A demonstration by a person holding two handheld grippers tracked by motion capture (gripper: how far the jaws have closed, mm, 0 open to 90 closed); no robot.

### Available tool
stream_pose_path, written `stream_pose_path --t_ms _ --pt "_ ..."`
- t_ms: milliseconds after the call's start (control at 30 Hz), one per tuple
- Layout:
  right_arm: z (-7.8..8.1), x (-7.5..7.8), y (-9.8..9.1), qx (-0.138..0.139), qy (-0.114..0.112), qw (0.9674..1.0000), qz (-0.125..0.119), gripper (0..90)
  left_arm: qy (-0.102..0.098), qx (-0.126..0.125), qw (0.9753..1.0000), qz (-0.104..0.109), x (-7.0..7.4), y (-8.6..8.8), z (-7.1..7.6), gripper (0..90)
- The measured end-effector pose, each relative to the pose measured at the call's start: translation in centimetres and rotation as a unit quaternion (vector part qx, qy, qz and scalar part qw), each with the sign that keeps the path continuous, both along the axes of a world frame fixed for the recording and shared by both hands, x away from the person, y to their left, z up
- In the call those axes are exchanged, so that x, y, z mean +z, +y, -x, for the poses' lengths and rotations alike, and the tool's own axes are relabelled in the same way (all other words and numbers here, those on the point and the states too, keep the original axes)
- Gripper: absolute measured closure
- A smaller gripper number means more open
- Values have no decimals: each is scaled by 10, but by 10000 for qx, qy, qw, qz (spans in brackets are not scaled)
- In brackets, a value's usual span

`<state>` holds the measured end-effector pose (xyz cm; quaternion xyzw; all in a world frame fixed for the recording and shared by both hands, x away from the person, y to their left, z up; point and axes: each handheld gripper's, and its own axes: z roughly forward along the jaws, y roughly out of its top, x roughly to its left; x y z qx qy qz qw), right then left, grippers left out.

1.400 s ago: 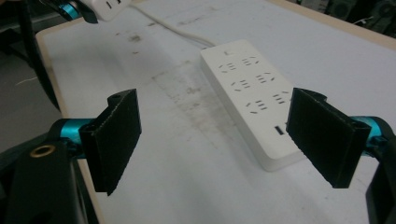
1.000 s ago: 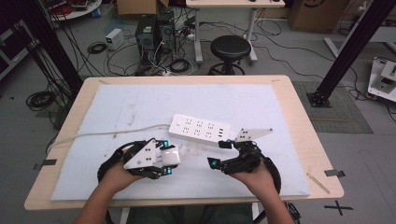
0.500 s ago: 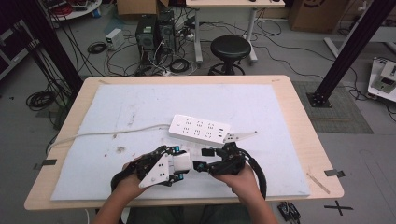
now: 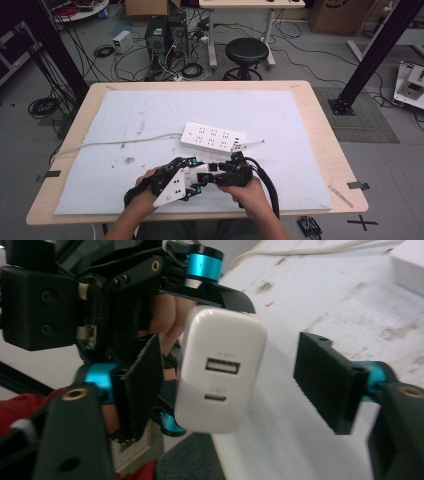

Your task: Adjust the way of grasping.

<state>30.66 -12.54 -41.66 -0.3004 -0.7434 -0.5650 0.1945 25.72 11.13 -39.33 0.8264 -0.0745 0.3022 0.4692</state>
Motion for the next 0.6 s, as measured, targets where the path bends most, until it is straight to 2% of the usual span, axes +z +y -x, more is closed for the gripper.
stream_pose_path --t_ms 33,67,400,433,600 --pt "0 0 0 0 0 10000 0 349 -38 21 10000 28 0 -1 1 424" --pt "0 -1 1 87 32 9999 -116 377 -40 11 10000 35 0 -1 1 424" --pt "0 -4 6 309 132 9992 -235 577 -96 -49 9999 -18 1 -4 1 424" --pt "0 -4 6 317 110 9992 -228 577 -87 -51 9999 -13 1 -4 1 424" --pt "-2 -7 6 334 309 9986 -280 597 -128 -54 9999 -45 0 -5 1 424"
